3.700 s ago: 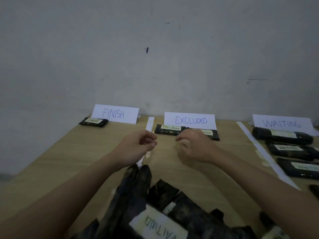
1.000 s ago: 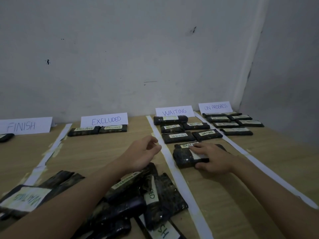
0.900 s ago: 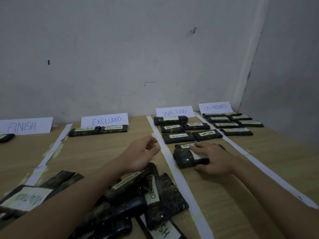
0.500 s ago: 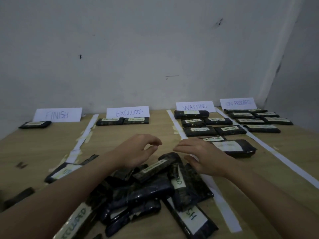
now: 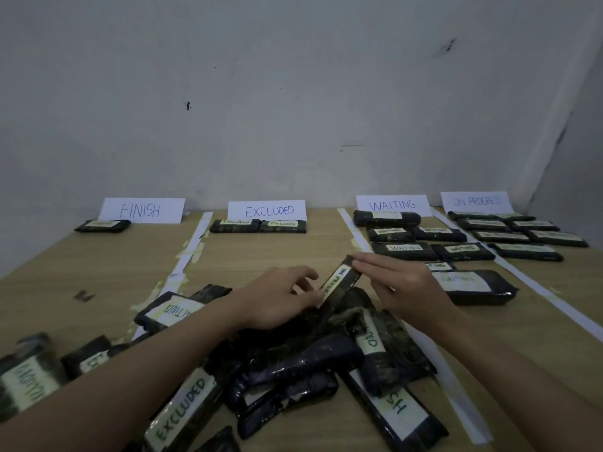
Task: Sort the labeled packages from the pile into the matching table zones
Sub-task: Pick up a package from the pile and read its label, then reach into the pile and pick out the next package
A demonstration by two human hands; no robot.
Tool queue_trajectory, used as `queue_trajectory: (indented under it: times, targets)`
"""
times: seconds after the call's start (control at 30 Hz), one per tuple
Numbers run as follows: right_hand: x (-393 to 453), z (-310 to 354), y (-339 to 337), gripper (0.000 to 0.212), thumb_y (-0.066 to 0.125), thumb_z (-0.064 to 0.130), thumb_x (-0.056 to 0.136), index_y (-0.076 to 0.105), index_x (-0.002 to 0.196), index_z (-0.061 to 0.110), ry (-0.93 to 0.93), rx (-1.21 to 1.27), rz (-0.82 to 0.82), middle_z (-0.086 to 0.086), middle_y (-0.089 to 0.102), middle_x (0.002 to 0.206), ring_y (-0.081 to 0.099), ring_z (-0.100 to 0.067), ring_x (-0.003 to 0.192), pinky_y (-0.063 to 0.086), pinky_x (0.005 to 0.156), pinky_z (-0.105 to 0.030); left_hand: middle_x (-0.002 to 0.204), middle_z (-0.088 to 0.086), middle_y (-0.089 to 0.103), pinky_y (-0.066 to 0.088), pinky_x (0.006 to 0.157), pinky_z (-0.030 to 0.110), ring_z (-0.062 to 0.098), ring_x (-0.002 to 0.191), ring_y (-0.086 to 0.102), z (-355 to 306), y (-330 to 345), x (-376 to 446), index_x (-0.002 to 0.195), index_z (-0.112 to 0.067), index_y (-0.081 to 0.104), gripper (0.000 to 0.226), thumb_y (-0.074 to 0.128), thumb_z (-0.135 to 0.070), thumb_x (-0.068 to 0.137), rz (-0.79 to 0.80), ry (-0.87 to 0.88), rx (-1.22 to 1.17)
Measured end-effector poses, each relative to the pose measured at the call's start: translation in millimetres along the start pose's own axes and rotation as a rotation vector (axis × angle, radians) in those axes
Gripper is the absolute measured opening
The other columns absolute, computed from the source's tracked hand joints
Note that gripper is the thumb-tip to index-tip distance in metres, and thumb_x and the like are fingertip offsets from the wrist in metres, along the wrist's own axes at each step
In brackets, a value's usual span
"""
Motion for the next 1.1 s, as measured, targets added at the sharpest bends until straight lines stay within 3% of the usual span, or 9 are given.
queue_trajectory:
  times: [0.17,0.33,0.57,0.67,0.73,0.8,0.87,1.0,1.1]
  targets:
    - [-2,0,-9,0.022,0.056,0.000,0.083,0.069,0.100,-0.001,0.025,-0.095,-0.256,-0.013,0.067,0.108,0.066,-0.016,0.096,0.051,0.088,-0.019,0.105,-0.008,0.064,0.042,0.064,0.015,0.003,0.084,0.057,-4,-4,6,0.120,-0.024,0.057,0.029,0.046,-0.033,0.094,-0.004,-0.046,-0.279]
    - [7,-1,-10,0.024,0.060,-0.010,0.077,0.069,0.098,-0.002,0.202,0.045,-0.441,-0.011,0.067,0.105,0.063,-0.011,0.096,0.053,0.082,-0.019,0.092,-0.001,0.065,0.050,0.073,0.030,0.011,0.079,0.058,-3,-18,9,0.097,-0.020,0.067,0.016,0.053,-0.014,0.092,-0.221,-0.029,-0.621]
    - [16,-2,0,0.029,0.067,-0.007,0.076,0.071,0.084,0.020,0.726,0.618,-0.462,-0.004,0.068,0.094,0.066,-0.010,0.088,0.056,0.071,-0.019,0.083,0.000,0.067,0.052,0.068,0.017,0.009,0.074,0.059,-3,-52,10,0.083,-0.017,0.068,0.016,0.056,-0.008,0.089,-0.547,0.029,-0.770]
    - [21,-7,5,0.023,0.069,-0.004,0.074,0.068,0.087,0.016,0.931,0.856,-0.524,-0.005,0.069,0.087,0.067,-0.014,0.083,0.057,0.075,-0.025,0.090,0.009,0.068,0.054,0.076,0.025,0.013,0.079,0.061,-2,-52,11,0.086,-0.014,0.068,0.013,0.058,-0.006,0.088,-0.519,0.023,-0.786]
    - [29,-12,7,0.025,0.067,-0.006,0.075,0.065,0.090,0.014,1.012,1.010,-0.585,-0.009,0.068,0.088,0.066,-0.019,0.086,0.056,0.081,-0.031,0.093,0.008,0.065,0.056,0.076,0.024,0.013,0.081,0.062,-2,-43,12,0.098,-0.012,0.066,0.015,0.059,-0.005,0.087,-0.354,0.022,-0.754]
    - [45,-13,5,0.024,0.064,-0.007,0.077,0.062,0.091,0.013,1.000,1.100,-0.516,-0.012,0.067,0.090,0.065,-0.023,0.088,0.055,0.083,-0.034,0.089,-0.001,0.063,0.054,0.077,0.023,0.010,0.080,0.063,-5,-30,11,0.107,-0.013,0.064,0.024,0.063,-0.007,0.084,-0.153,0.024,-0.645]
    - [65,-9,-1,0.022,0.063,-0.007,0.079,0.064,0.089,0.012,0.876,1.027,-0.273,-0.006,0.070,0.086,0.067,-0.018,0.083,0.056,0.077,-0.026,0.093,-0.003,0.066,0.053,0.079,0.026,0.010,0.083,0.065,-9,-25,10,0.112,-0.017,0.061,0.030,0.066,-0.013,0.082,-0.090,0.035,-0.608]
    - [89,3,-6,0.020,0.067,0.003,0.080,0.072,0.088,0.020,0.622,0.715,0.218,0.007,0.073,0.083,0.068,-0.006,0.078,0.052,0.072,-0.015,0.096,0.008,0.071,0.055,0.075,0.024,0.016,0.082,0.069,-9,-37,12,0.106,-0.013,0.065,0.022,0.063,-0.016,0.084,-0.283,0.047,-0.736]
    - [91,-2,-5,0.021,0.071,0.012,0.078,0.071,0.098,0.019,0.619,0.589,0.270,0.006,0.072,0.083,0.068,-0.006,0.077,0.055,0.075,-0.022,0.086,0.012,0.071,0.056,0.070,0.019,0.014,0.072,0.066,-5,-40,12,0.097,-0.002,0.069,0.015,0.061,-0.006,0.084,-0.359,0.044,-0.821]
Point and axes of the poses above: each hand's wrist, its own x-axis towards the middle knuckle, its own y-axis out of the palm, z = x × y, the point moved 5 cm from there along x, towards the middle knuckle
